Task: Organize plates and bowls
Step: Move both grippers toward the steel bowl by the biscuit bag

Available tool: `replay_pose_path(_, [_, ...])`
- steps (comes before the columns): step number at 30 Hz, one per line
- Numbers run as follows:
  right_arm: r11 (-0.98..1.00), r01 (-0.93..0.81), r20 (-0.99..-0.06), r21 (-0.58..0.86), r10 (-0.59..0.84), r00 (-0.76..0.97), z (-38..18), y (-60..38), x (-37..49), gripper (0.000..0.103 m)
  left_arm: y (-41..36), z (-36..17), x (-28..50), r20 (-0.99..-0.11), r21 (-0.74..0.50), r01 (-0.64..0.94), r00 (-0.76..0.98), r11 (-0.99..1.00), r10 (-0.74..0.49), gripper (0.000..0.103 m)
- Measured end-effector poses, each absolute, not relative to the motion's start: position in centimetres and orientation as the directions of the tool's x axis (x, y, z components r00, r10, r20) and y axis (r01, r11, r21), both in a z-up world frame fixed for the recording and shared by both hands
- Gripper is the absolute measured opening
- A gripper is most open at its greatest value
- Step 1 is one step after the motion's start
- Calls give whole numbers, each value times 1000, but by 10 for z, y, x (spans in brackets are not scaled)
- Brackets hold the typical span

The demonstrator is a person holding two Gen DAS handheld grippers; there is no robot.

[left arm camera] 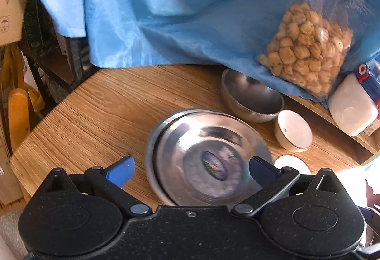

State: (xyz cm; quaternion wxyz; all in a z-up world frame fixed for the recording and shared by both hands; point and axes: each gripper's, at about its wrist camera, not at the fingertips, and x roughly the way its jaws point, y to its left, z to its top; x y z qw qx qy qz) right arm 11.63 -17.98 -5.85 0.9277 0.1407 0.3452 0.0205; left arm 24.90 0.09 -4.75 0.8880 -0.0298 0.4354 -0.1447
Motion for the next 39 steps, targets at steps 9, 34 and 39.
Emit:
replay_pose_path(9, [945,40,-580,326,167,797,-52,-216,118,103,-46,-33,259,-827,-188,272,475,944,-302,102])
replay_pose_path(34, [938,329,-687,112,-166,708,-53,-205,235,97,-35,-72,415,-783,-272,448,412,852,-466,102])
replay_pose_path(39, [947,311,-707,78,-167,687,-52,-208,263,87,-48,-83,431,-785,-275,471,393,838,-478,102])
